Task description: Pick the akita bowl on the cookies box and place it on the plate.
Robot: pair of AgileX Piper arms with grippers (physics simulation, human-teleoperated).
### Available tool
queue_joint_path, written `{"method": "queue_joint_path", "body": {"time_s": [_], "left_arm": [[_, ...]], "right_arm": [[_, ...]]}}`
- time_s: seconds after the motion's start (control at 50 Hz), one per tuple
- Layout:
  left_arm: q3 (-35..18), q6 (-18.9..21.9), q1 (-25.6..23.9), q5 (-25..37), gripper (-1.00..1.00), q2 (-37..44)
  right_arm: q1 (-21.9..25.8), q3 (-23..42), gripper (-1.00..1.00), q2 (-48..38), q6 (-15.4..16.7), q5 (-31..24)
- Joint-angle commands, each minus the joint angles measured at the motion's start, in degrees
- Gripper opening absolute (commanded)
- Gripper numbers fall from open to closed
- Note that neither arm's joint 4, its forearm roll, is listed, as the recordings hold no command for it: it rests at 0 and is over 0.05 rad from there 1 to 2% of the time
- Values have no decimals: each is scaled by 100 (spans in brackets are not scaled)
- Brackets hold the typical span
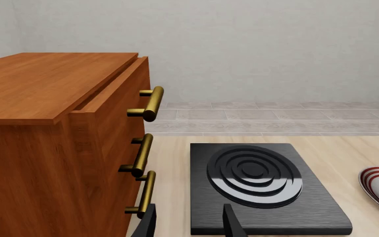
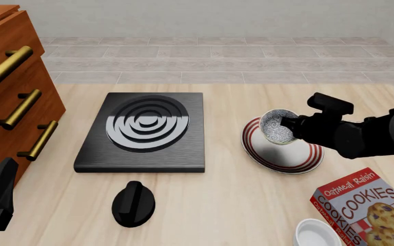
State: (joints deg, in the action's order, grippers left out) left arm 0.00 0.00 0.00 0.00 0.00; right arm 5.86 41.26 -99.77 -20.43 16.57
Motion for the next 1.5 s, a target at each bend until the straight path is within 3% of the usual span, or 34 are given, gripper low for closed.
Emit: {"method": "queue_joint_path", "body": {"time_s": [0.02, 0.58, 1.1, 1.12, 1.5], "left_arm": [[0, 0, 0, 0, 100, 0], [0, 0, 0, 0, 100, 0], [0, 0, 0, 0, 100, 0], [0, 0, 0, 0, 100, 0], [0, 0, 0, 0, 100, 0]], "right_arm": [[-27, -14, -100, -180, -36, 137], [-67, -227, -100, -417, -179, 518], [-114, -241, -100, -583, -117, 614], [-106, -236, 100, -530, -43, 574], [-142, -256, 100, -306, -82, 439]]}}
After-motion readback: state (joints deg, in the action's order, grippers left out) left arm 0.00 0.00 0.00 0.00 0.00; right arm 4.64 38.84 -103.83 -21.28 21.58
